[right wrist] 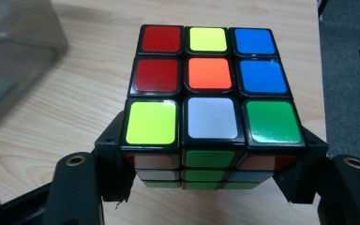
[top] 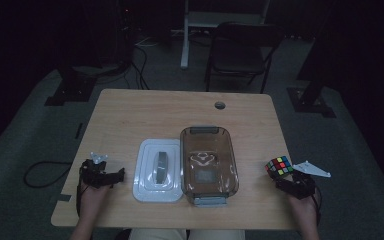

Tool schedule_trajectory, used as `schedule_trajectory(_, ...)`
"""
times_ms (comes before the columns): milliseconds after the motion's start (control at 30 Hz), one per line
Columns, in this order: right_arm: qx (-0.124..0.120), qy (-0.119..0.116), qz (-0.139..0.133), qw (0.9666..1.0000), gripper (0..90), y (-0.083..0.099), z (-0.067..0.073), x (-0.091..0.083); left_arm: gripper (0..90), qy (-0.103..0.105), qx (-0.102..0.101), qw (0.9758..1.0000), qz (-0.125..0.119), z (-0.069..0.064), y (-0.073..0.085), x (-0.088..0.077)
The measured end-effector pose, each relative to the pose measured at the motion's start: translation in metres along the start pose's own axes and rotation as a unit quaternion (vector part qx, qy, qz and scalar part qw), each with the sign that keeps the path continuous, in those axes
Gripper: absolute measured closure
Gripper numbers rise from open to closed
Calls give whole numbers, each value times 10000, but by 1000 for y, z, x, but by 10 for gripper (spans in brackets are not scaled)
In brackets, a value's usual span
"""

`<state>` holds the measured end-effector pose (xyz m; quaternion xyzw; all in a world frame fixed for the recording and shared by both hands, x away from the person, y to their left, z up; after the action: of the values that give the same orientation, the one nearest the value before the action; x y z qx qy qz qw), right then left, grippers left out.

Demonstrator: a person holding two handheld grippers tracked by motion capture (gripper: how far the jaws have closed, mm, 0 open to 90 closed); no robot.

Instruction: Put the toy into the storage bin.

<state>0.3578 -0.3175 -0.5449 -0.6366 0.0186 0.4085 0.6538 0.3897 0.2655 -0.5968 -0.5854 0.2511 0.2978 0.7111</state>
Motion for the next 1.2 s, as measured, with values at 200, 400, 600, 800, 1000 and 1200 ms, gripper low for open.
schedule_trajectory(200,-295,-213,-38,9993,339,-16,14,-5,5,0,0,10000,2,0,0,0)
schedule_trajectory(400,-476,-410,-155,9979,339,-33,26,-12,5,-1,1,10000,1,0,0,0)
schedule_trajectory(600,-690,-666,-301,9949,339,-54,43,-18,5,0,0,10000,1,0,0,0)
schedule_trajectory(800,-1064,-965,-299,9892,339,-74,70,-19,5,0,1,10000,-1,0,0,0)
schedule_trajectory(1000,-1374,-1380,-331,9803,339,-90,98,-18,5,0,3,10000,1,0,0,0)
schedule_trajectory(1200,-1665,-1806,-235,9691,339,-99,123,-11,5,0,7,10000,4,0,0,0)
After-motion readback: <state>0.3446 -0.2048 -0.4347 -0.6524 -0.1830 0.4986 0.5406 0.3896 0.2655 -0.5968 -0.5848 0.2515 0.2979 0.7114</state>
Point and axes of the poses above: each handheld gripper's, and its own axes: x roughly forward along the jaws, y roughly out of its underside, z roughly to its left, the point moved 10 cm from there along x, roughly forward along the jaws, and after that the axes turned 14 degrees about -y, right-handed, at the moved point
